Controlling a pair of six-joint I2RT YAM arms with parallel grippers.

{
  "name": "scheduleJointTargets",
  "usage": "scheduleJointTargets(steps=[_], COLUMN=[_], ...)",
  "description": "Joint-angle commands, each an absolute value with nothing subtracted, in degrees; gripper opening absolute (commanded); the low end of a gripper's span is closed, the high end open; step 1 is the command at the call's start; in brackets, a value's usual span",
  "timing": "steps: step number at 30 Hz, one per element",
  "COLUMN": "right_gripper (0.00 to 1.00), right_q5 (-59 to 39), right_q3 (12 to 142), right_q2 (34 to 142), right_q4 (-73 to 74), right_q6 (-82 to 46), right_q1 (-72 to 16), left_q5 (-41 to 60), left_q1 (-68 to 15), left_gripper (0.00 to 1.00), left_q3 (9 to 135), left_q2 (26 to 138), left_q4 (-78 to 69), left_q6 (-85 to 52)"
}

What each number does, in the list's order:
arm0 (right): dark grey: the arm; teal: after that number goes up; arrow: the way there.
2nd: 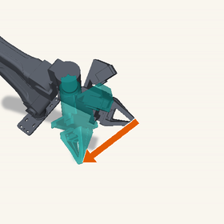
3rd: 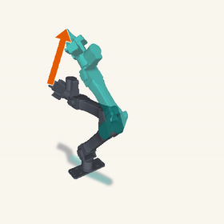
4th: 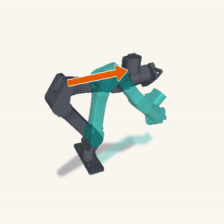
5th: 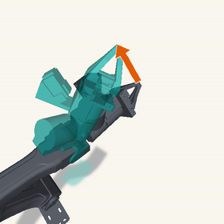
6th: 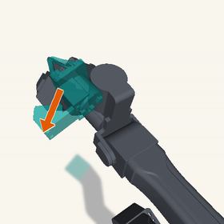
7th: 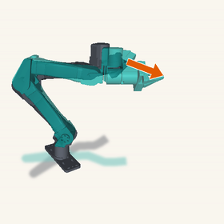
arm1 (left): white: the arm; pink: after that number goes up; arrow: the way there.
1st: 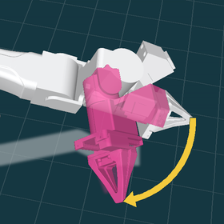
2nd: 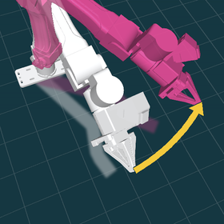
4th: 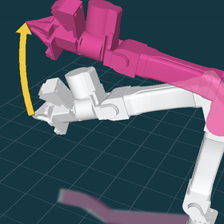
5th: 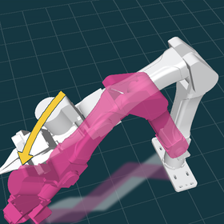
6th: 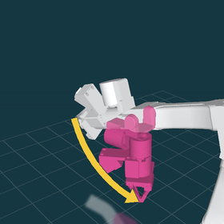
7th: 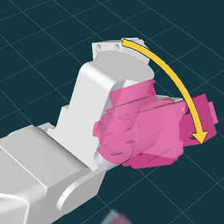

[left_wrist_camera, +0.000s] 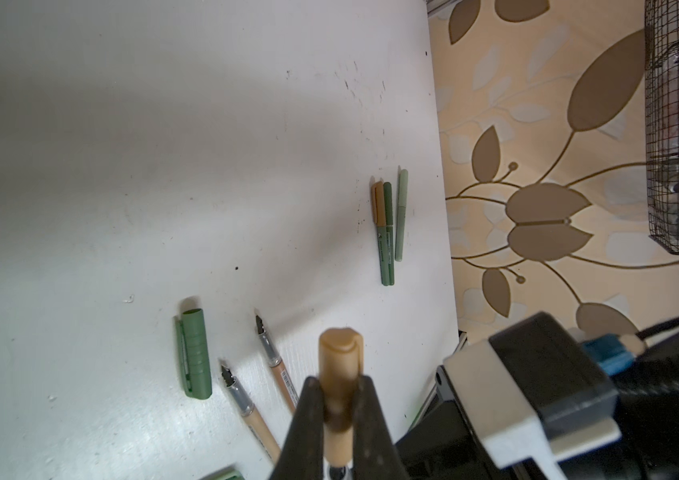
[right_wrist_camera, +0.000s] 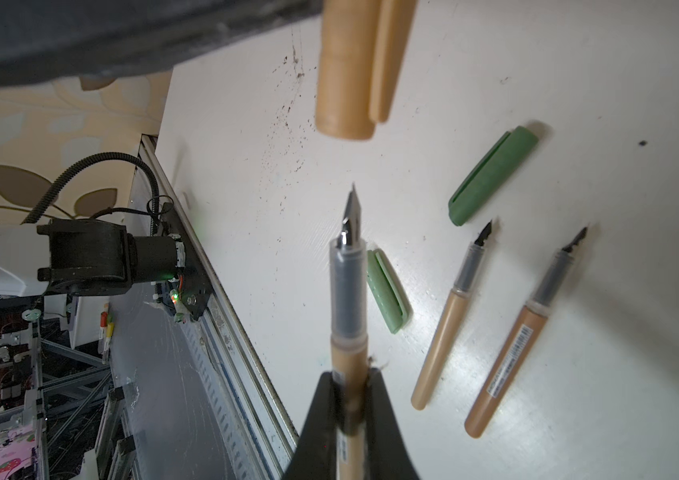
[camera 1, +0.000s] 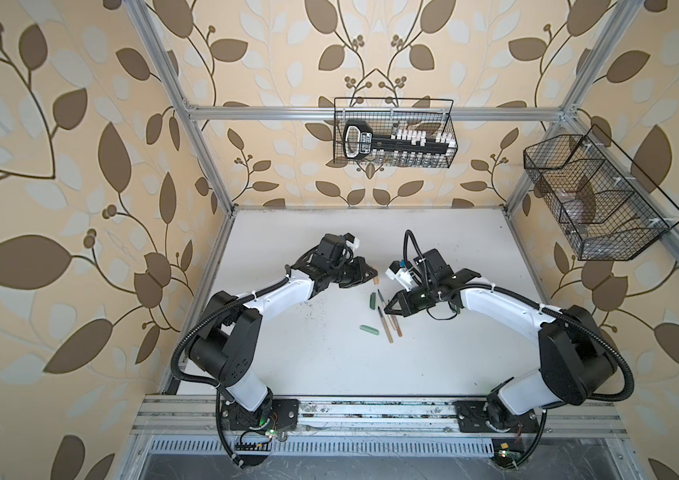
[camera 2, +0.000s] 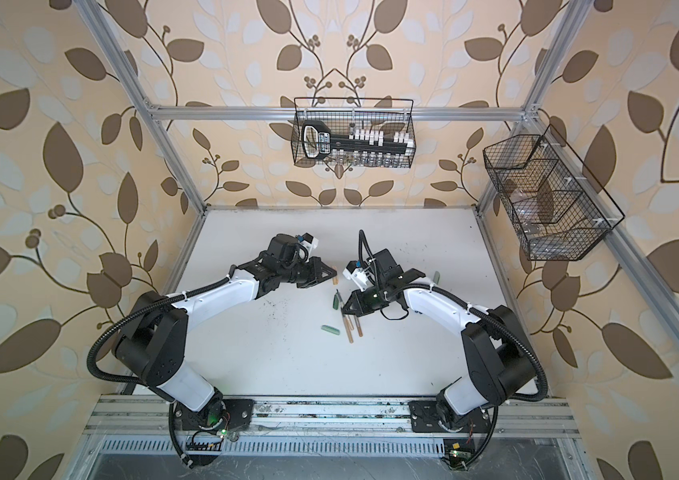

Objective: Insert the pens into the pen caps
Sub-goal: 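Lift the tan cap with the left gripper toward the pen held by the right gripper, then align the tan cap in the left gripper above the wooden pen's nib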

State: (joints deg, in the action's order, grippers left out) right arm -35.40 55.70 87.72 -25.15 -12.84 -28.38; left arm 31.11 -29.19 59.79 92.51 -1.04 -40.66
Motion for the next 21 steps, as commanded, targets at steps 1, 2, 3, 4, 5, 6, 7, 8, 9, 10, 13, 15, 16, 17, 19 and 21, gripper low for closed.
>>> scheduleJointTargets(steps=[1, 2, 3, 4, 5, 6, 7, 8, 9, 10, 13, 15, 16, 17, 19, 21], right_gripper=[0.04, 0.04, 0.04, 0.04, 0.04, 0.04, 0.04, 0.04, 0.04, 0.04, 0.04, 0.04, 0.04, 0.04, 0.04, 0.04], right_q5=[-36.3, -36.3, -36.3, -36.3, -36.21, -36.21, -36.34, -36.52, -36.56, -36.64, -36.99, -37.28, -37.27, -37.37, -37.53, -37.7], right_q3=[55.32, 55.33, 55.45, 55.49, 55.48, 55.5, 55.52, 55.55, 55.59, 55.59, 55.67, 55.83, 55.9, 55.85, 55.94, 56.04], right_q2=[87.72, 87.73, 87.78, 87.78, 87.68, 87.51, 87.45, 87.45, 87.46, 87.45, 87.46, 87.58, 87.64, 87.67, 87.88, 87.9], right_q4=[-24.37, -24.31, -24.17, -24.17, -24.08, -23.79, -23.65, -23.66, -23.69, -23.52, -23.42, -23.4, -23.38, -23.38, -23.3, -23.32], right_q6=[-12.83, -12.92, -12.99, -13.0, -13.15, -13.18, -13.23, -13.34, -13.34, -13.32, -13.45, -13.45, -13.45, -13.4, -13.35, -13.25], right_q1=[-27.79, -27.69, -27.53, -27.47, -27.34, -27.2, -27.08, -26.99, -26.9, -26.85, -26.83, -26.88, -26.92, -26.98, -26.98, -26.99], left_q5=[33.39, 33.56, 33.73, 33.88, 33.99, 34.16, 34.27, 34.36, 34.43, 34.67, 34.63, 34.47, 34.16, 33.81, 33.25, 32.49], left_q1=[-29.14, -29.17, -29.12, -29.18, -29.13, -29.17, -29.14, -29.1, -29.13, -29.17, -29.24, -29.25, -29.13, -29.26, -29.18, -29.27], left_gripper=[0.0, 0.0, 0.0, 0.0, 0.0, 0.0, 0.0, 0.0, 0.0, 0.0, 0.0, 0.0, 0.0, 0.0, 0.0, 0.0], left_q3=[59.81, 59.85, 59.92, 59.94, 60.02, 60.03, 60.13, 60.2, 60.34, 60.46, 60.56, 60.56, 60.63, 60.64, 60.64, 60.54], left_q2=[90.09, 90.26, 90.29, 90.39, 90.35, 90.35, 90.35, 90.43, 90.48, 90.63, 90.73, 90.79, 90.79, 90.79, 90.79, 90.79], left_q4=[-3.34, -3.25, -3.33, -3.21, -3.16, -3.16, -3.03, -2.82, -2.68, -2.59, -2.55, -2.64, -2.64, -2.72, -3.18, -3.7], left_q6=[-40.87, -40.82, -40.87, -40.87, -40.87, -40.78, -40.69, -40.6, -40.51, -40.51, -40.52, -40.57, -40.69, -40.72, -41.06, -41.46])
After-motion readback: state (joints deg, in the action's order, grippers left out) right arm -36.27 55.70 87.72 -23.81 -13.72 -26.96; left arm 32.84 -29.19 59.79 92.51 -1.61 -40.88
